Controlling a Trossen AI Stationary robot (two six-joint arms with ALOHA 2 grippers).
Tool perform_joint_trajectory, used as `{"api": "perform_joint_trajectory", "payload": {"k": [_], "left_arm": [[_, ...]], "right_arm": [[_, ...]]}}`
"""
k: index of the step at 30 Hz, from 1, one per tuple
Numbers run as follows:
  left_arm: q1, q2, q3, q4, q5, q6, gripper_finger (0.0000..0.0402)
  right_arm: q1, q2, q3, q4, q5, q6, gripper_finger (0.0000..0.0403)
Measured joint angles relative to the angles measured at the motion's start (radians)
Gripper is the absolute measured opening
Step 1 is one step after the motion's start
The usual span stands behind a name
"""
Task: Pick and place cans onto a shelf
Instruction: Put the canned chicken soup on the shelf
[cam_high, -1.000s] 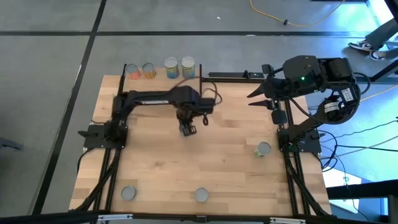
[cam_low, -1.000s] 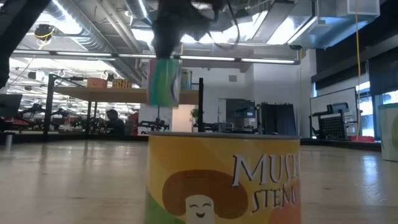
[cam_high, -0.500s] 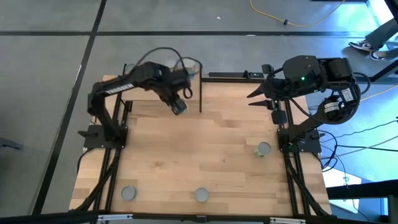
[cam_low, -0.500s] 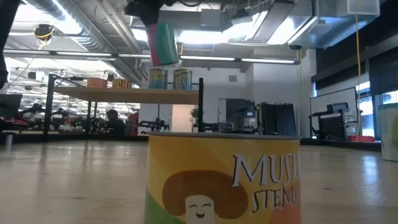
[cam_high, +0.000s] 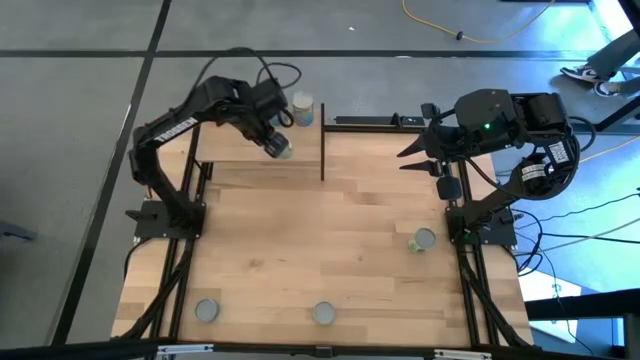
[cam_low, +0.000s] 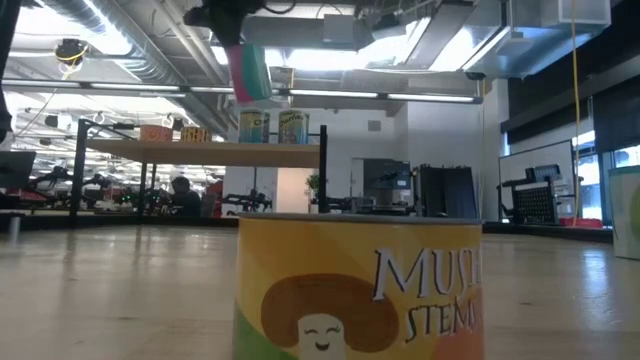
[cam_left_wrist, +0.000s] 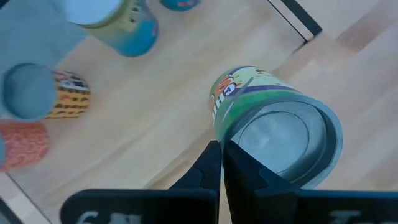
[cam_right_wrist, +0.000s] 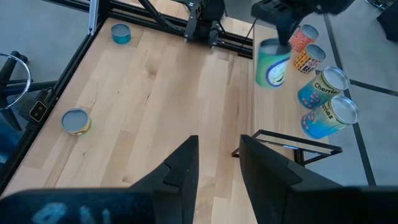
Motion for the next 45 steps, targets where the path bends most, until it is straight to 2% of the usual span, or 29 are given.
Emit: {"api": "perform_joint_trajectory", "payload": {"k": [8,16,20,25,30,36,45], "left_arm": [[0.004,-0.151,-0.034,0.003,-0.057,-0.057,0.0],[-0.01,-0.362,-0.38,-0.003,-0.082,-0.179,0.0],[0.004,-0.438,-0.475,-0.003,-0.115,-0.241,0.0],[0.074,-0.511,-0.491,0.0,-0.122,-0.24,0.0],[0.165,-0.528,-0.491,0.0,-0.121,-0.2,0.0],[0.291,-0.528,-0.491,0.0,0.035,-0.12,0.0],[0.441,-0.529,-0.497,0.001,0.055,-0.056,0.0]], "right_arm": [[0.0,0.0,0.0,-0.003,0.0,0.0,0.0117],[0.0,0.0,0.0,-0.01,0.0,0.0,0.0117],[0.0,0.0,0.0,-0.009,0.0,0.0,0.0117],[0.0,0.005,0.0,-0.007,0.001,0.0,0.0117],[0.0,0.017,0.0,-0.006,0.001,0.0,0.0117],[0.0,0.029,0.0,-0.011,0.001,0.0,0.0117],[0.0,0.034,0.0,-0.016,0.001,0.0,0.0117]]}}
